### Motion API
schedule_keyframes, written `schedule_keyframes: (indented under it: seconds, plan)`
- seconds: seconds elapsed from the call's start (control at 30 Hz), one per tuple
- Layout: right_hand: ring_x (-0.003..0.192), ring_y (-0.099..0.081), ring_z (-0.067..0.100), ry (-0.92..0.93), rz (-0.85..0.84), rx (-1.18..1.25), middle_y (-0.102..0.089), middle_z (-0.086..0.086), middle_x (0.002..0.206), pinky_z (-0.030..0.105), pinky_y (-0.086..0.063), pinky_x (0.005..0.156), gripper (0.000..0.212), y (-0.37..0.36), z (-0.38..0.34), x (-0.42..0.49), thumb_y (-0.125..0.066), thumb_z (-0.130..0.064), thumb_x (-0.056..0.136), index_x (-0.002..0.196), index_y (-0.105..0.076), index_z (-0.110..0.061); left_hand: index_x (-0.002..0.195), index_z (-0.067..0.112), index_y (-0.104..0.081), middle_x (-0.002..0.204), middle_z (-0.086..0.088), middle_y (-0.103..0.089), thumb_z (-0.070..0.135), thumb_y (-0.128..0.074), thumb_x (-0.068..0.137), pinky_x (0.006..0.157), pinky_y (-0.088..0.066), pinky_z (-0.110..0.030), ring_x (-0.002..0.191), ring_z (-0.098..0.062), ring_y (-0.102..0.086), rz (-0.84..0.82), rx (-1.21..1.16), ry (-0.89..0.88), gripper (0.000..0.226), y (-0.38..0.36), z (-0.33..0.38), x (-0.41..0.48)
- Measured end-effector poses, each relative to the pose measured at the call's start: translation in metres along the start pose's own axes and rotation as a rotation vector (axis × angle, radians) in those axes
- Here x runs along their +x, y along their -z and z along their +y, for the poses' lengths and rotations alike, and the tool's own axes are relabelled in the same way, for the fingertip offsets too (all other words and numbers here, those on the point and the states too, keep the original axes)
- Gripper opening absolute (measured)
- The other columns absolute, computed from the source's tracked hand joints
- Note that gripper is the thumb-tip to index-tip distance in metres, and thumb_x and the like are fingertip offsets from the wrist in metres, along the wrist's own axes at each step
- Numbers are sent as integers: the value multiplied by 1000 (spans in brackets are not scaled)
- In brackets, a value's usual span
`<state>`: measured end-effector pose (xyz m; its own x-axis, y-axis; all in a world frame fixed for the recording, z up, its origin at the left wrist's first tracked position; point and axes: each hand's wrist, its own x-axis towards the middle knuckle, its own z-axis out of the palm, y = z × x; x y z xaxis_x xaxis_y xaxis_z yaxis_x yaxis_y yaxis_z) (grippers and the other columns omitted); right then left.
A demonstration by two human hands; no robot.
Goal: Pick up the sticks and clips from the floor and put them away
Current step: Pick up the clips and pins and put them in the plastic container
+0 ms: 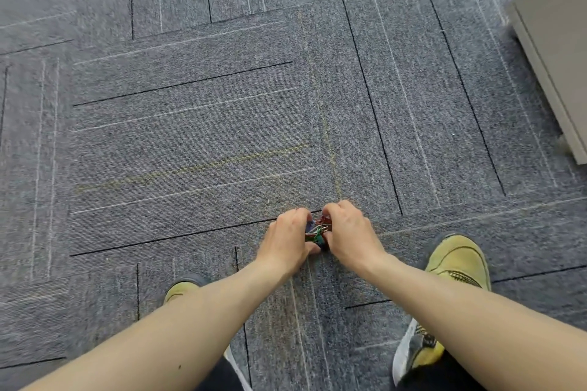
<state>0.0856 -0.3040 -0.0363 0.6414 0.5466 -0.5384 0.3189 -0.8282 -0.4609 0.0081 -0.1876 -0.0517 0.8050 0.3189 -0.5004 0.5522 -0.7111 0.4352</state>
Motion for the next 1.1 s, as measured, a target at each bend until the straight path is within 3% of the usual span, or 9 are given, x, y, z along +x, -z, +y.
schedule_keyframes:
  seconds: [0.33,0.43,0.53,0.67,0.77,0.83,0.93,1.1]
  plan:
    - [99,-64,29,-115,-38,118,-70,8,104,37,-52,86,26,-1,-13,6,-54,-6,87,105,-69,-16,100,23,-73,94,2,-71,16,-76,75,81,-57,-34,86,-17,-66,-20,-148,90,26,4,-3,12]
    - [89,-67,26,-226,-96,325,-73,8,89,33,-55,77,24,4,-12,11,-52,-16,84,90,-75,-16,93,22,-74,93,1,-72,21,-79,75,82,-55,-31,87,-16,-66,-34,-187,83,19,8,-4,15]
    - [78,-72,29,-393,-133,710,-73,16,80,41,-61,70,25,7,-6,17,-52,-19,83,76,-71,-5,95,19,-77,94,1,-74,19,-80,74,84,-55,-28,85,-12,-67,-50,-234,63,21,15,-3,17]
    - [70,-68,27,-559,-212,1166,-68,15,82,40,-61,71,20,15,-4,11,-51,-13,96,85,-63,-2,100,18,-77,91,2,-75,24,-82,76,73,-53,-16,79,-6,-67,-97,-279,-30,26,28,8,13]
    - [65,-62,25,-613,-199,1281,-64,14,80,37,-55,57,20,19,0,8,-50,-17,99,84,-58,-5,97,18,-77,88,4,-75,22,-83,76,70,-53,-17,73,0,-65,-147,-265,-138,23,36,22,10]
    - [70,-63,26,-640,-217,1357,-66,16,86,33,-52,52,22,21,4,7,-51,-21,99,93,-63,-3,97,18,-77,90,5,-75,21,-85,74,74,-54,-19,76,-1,-67,-178,-264,-208,25,41,32,9]
    - [72,-67,26,-632,-286,1468,-72,15,90,32,-53,53,24,25,9,4,-55,-21,96,102,-71,-4,105,19,-75,99,4,-76,21,-85,73,84,-56,-22,87,-5,-70,-198,-246,-325,34,49,44,9]
    - [65,-61,20,-640,-297,1578,-66,14,91,29,-52,48,19,29,18,4,-55,-21,96,99,-68,-7,108,18,-76,95,2,-77,18,-73,87,78,-57,-28,82,-5,-72,-215,-272,-465,22,62,49,15]
